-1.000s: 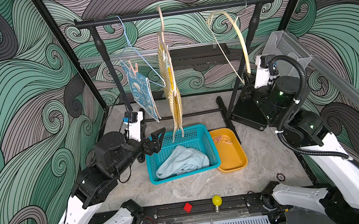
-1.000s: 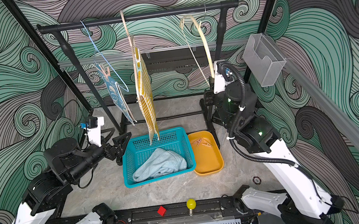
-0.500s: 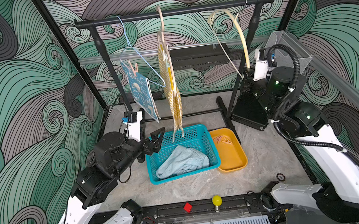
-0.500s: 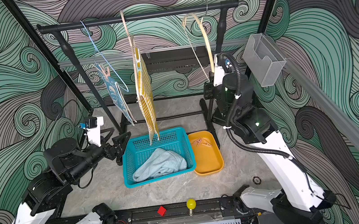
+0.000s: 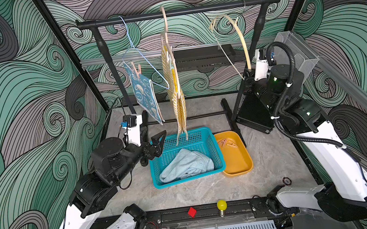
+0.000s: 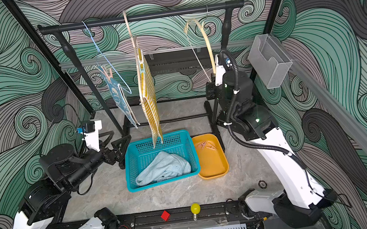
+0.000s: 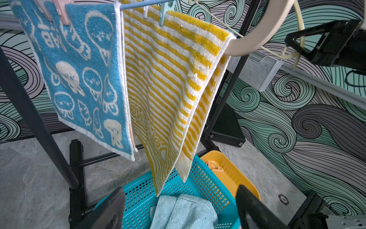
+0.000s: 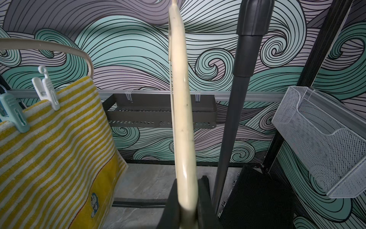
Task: Remove the clothespins securing towels to the hanger
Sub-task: Place the hanger on the clothesline.
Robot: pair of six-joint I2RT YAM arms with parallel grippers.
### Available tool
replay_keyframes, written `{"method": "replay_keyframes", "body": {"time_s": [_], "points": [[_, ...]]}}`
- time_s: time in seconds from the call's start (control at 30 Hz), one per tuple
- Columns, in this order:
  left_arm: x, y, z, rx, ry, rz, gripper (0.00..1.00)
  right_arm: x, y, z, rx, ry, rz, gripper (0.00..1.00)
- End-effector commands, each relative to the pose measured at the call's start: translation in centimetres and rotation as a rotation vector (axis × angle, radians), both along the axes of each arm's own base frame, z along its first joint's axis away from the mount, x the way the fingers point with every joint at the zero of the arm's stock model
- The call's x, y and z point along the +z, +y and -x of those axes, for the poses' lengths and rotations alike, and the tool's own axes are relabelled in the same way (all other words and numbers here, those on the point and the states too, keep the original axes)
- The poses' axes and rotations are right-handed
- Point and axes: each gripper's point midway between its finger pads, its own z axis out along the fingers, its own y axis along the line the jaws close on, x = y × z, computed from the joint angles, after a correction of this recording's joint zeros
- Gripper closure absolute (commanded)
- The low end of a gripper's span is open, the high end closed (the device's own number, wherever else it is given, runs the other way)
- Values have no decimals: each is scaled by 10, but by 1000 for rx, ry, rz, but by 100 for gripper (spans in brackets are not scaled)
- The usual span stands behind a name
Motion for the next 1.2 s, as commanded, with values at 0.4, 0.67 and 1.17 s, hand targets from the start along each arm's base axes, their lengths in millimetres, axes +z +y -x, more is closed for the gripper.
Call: {"method": "replay_keyframes", "body": {"time_s": [0.4,0.67,1.17], "points": [[1,6,3,20,-7,5,15,0,-6,19,34,-30,-68,51],[-1,8,0,38,0,-17,15,-29,-14,42,53,17,-81,38],[1,19,-2,89,14,-72,16,-110,7,79,221,218,-241,46]]}}
